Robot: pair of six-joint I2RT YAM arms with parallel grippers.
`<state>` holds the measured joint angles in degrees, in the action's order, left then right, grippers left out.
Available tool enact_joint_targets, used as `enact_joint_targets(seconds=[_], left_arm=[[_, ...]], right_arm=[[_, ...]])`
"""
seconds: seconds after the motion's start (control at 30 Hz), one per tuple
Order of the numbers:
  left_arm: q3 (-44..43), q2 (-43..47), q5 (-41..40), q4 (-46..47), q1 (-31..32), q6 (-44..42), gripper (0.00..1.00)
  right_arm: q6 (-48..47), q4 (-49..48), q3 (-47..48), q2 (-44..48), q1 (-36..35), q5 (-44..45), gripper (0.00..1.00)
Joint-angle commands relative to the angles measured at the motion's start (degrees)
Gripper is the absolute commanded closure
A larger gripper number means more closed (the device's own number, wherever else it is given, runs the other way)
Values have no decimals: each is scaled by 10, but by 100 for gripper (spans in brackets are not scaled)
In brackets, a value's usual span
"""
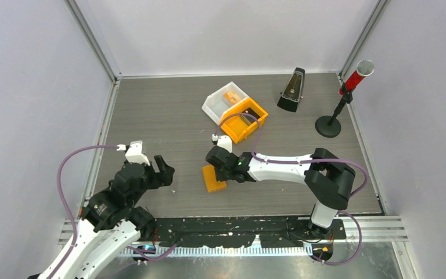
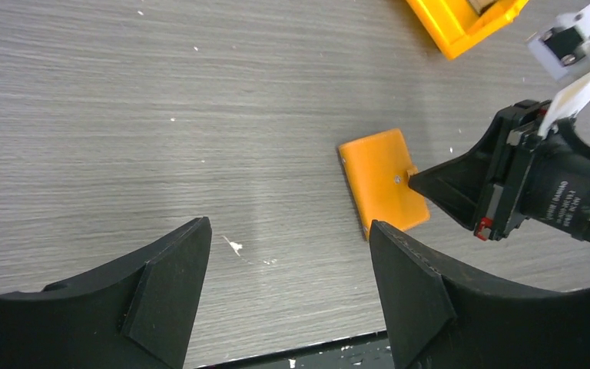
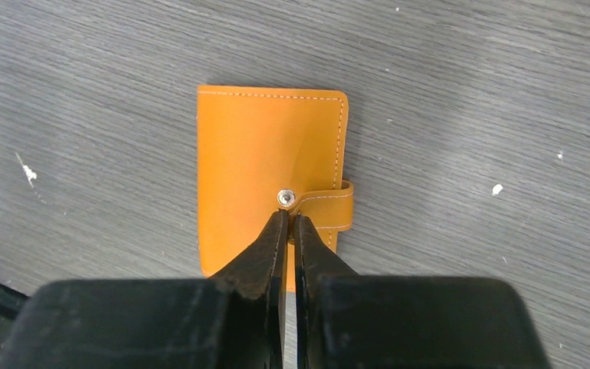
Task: Take the credit cards out of the card holder
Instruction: Open the card holder at the center of the board.
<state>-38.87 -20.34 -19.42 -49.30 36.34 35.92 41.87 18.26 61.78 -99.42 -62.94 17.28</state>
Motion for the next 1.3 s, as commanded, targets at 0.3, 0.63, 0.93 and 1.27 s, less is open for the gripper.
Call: enact_joint_targets(seconds=[0.3, 0.63, 0.93, 1.27], left_arm=[[59, -138, 189, 156, -2, 49, 18], [69, -261, 319, 291, -2, 60, 17], [68, -342, 329, 334, -2, 64, 18], [71, -399, 380, 397, -1, 76, 22]], right_arm=[[-9, -133, -129, 189, 14, -50, 95], [-11, -227, -201, 289, 15, -92, 95], [-13, -229, -235, 310, 26, -104, 95], [-8, -245, -283, 354, 43, -119, 95]])
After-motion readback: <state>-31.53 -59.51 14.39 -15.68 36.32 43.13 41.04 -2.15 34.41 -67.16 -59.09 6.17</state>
